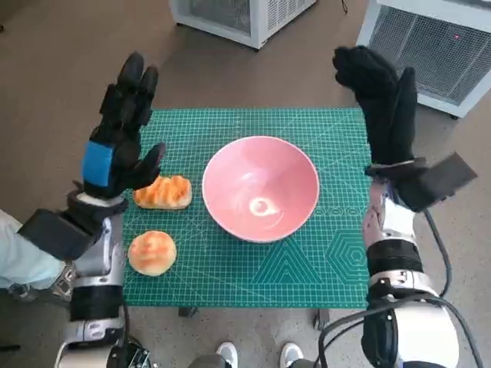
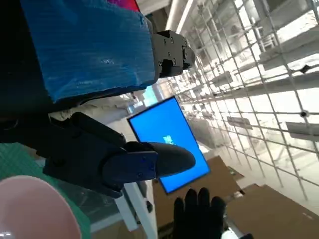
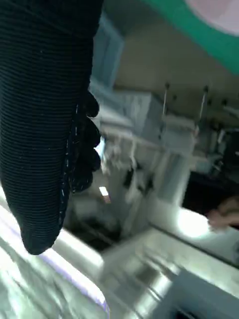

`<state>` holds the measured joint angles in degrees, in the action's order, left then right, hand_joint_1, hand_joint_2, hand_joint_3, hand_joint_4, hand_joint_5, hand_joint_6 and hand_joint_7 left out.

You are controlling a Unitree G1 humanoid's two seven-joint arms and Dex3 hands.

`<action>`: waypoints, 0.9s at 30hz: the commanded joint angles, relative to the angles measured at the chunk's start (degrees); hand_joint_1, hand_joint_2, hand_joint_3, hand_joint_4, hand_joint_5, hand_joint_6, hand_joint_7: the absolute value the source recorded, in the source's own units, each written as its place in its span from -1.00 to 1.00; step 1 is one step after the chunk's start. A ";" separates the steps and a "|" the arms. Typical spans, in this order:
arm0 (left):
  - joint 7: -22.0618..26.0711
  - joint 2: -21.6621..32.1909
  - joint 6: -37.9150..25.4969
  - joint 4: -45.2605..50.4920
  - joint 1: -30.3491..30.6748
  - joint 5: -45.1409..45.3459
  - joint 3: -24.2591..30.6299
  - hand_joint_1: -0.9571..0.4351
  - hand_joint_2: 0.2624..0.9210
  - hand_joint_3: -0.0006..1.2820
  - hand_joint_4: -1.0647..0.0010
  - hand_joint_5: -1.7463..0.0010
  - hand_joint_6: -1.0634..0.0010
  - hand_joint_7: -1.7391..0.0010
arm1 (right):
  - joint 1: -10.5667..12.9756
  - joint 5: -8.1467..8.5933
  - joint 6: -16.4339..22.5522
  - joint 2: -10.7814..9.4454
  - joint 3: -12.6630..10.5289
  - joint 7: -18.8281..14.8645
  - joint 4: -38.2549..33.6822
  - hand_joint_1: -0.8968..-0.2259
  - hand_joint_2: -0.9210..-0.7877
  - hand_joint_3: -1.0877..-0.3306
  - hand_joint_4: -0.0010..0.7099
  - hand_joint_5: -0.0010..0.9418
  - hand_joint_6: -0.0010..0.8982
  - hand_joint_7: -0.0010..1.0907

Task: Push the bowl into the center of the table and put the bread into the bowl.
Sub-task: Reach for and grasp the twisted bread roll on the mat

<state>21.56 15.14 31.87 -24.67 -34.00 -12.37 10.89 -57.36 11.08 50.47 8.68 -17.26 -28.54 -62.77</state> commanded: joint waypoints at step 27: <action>6.81 -2.11 3.00 -5.23 -10.06 -2.11 -2.23 -0.72 1.00 -0.33 0.78 0.99 0.72 0.85 | 8.26 6.40 -2.75 2.12 3.58 -5.79 18.38 -0.47 -1.00 0.01 -0.39 -0.98 -0.31 -0.81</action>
<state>28.62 11.45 34.50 -28.81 -43.36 -14.66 7.75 -50.73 17.67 48.85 10.26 -13.82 -35.03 -44.98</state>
